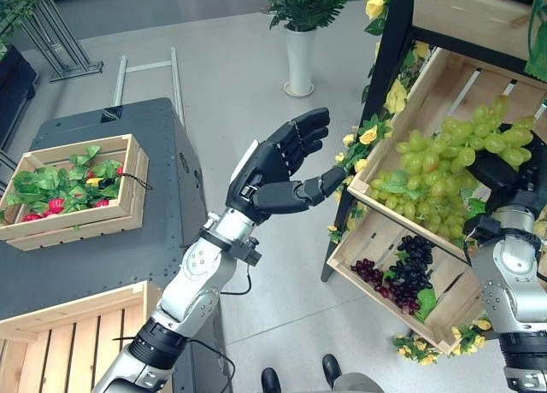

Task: Pick up the fruits from the basket on one side to the basket on the other side

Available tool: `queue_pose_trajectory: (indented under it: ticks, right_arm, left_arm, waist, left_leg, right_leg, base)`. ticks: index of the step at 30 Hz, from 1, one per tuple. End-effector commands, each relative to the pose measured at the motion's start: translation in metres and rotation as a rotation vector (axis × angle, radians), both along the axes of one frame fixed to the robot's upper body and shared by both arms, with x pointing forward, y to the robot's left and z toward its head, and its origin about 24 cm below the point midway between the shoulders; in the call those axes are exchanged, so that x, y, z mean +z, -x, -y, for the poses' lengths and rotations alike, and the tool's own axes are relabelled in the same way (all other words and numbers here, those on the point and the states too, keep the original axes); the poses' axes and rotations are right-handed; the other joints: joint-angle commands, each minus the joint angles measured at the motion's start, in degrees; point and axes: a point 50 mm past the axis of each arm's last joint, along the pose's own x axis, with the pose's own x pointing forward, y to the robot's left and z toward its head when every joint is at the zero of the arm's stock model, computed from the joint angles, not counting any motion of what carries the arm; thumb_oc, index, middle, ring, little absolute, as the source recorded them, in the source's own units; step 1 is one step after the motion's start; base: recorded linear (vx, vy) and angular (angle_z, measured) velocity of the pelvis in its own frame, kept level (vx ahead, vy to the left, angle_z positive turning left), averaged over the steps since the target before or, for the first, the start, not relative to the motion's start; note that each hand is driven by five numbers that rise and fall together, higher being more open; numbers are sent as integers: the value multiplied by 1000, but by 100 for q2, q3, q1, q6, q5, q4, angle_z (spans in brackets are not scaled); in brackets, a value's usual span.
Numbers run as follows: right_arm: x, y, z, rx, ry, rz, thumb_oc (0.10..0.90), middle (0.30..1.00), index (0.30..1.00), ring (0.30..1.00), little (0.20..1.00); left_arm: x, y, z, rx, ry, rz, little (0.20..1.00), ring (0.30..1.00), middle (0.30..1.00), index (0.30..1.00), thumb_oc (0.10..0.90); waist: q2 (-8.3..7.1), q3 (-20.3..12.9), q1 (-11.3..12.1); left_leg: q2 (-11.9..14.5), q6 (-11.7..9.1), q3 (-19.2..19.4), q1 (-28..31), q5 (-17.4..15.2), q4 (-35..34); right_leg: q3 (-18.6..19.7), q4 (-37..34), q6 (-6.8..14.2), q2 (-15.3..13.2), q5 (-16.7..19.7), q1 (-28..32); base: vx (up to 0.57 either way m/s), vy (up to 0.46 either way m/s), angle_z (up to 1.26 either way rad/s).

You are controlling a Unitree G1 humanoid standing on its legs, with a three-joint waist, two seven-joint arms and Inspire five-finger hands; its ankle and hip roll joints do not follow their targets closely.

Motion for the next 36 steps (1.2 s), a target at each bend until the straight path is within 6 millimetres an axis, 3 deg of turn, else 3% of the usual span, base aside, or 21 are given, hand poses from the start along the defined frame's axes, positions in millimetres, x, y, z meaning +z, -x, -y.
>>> queue_pose_trajectory:
  ticks: [1, 6, 9, 16, 17, 18, 19, 20, 24, 27, 36]
  right_arm:
    - [65, 0, 31, -166, 212, 179, 400, 300, 300, 300, 300]
    - [48, -8, 55, -265, 342, -42, 400, 300, 300, 300, 300]
    - [41, -12, 65, -307, 380, -152, 400, 300, 300, 300, 300]
    - [21, -9, 80, -310, 470, -377, 400, 300, 300, 300, 300]
    - [17, -7, 82, -295, 491, -425, 463, 394, 394, 394, 394]
    - [14, -6, 82, -274, 511, -453, 598, 596, 596, 596, 596]
    - [13, -6, 82, -265, 519, -462, 770, 855, 855, 855, 855]
    - [11, -5, 83, -252, 532, -488, 800, 900, 900, 900, 900]
    - [10, -4, 86, -220, 629, -566, 800, 900, 900, 900, 900]
    - [22, -3, 86, -210, 798, -605, 800, 900, 900, 900, 900]
    - [78, -1, 58, -226, 853, -294, 800, 900, 900, 900, 900]
  left_arm:
    - [30, 0, 0, -4, 74, 200, 900, 900, 900, 900, 800]
    - [34, -1, -4, 71, 99, 212, 900, 900, 900, 900, 800]
    - [35, -4, -14, 268, -53, 291, 900, 900, 900, 900, 800]
    - [19, -14, -36, 390, -237, 235, 900, 900, 900, 900, 800]
    - [15, -15, -40, 406, -272, 222, 900, 900, 900, 900, 800]
    - [12, -16, -42, 418, -308, 223, 900, 900, 900, 900, 800]
    - [10, -16, -43, 423, -324, 223, 900, 900, 900, 900, 800]
    - [8, -17, -44, 428, -341, 221, 900, 900, 900, 900, 800]
    - [5, -20, -47, 437, -381, 211, 900, 900, 900, 900, 800]
    - [6, -19, -47, 441, -411, 233, 900, 900, 900, 900, 800]
    - [6, -16, -49, 448, -435, 249, 900, 900, 900, 900, 800]
  waist:
    - [-144, -554, 25]
    - [-213, -535, 100]
    - [-279, -529, 173]
    - [-351, -518, 280]
    - [-358, -515, 281]
    - [-365, -516, 276]
    - [-370, -516, 272]
    - [-375, -512, 265]
    - [-385, -516, 236]
    - [-404, -497, 195]
    - [-383, -499, 94]
  left_leg:
    - [-71, -28, -430, 72, -594, 14]
    - [-72, -32, -492, 64, -578, 14]
    - [-77, -38, -520, 14, -516, 14]
    - [-85, -49, -604, -31, -478, 14]
    - [-81, -48, -606, -36, -473, 14]
    - [-78, -48, -597, -38, -469, 14]
    - [-77, -48, -592, -37, -466, 14]
    - [-73, -52, -585, -32, -462, 14]
    - [-68, -54, -577, -16, -503, 14]
    - [-62, -62, -549, -12, -493, 14]
    - [-58, -70, -536, -75, -462, 14]
  right_leg:
    - [-484, 48, -110, 268, 239, -106]
    - [-527, 58, -118, 264, 250, -105]
    - [-583, 54, -134, 257, 299, -130]
    - [-673, 40, -140, 250, 311, -132]
    - [-677, 43, -138, 250, 311, -138]
    - [-685, 43, -137, 249, 317, -144]
    - [-686, 44, -138, 250, 319, -145]
    - [-687, 43, -135, 249, 321, -138]
    - [-671, 36, -118, 261, 293, -118]
    - [-636, 42, -112, 271, 308, -128]
    - [-512, 77, -113, 312, 319, -214]
  base:
    - [0, 0, 0]
    - [0, 0, 0]
    - [-25, -38, 1]
    - [-9, -17, 2]
    - [-13, -19, 5]
    - [0, 0, 0]
    - [0, 0, 0]
    - [0, 0, 0]
    - [0, 0, 0]
    - [0, 0, 0]
    - [-7, -5, -1]
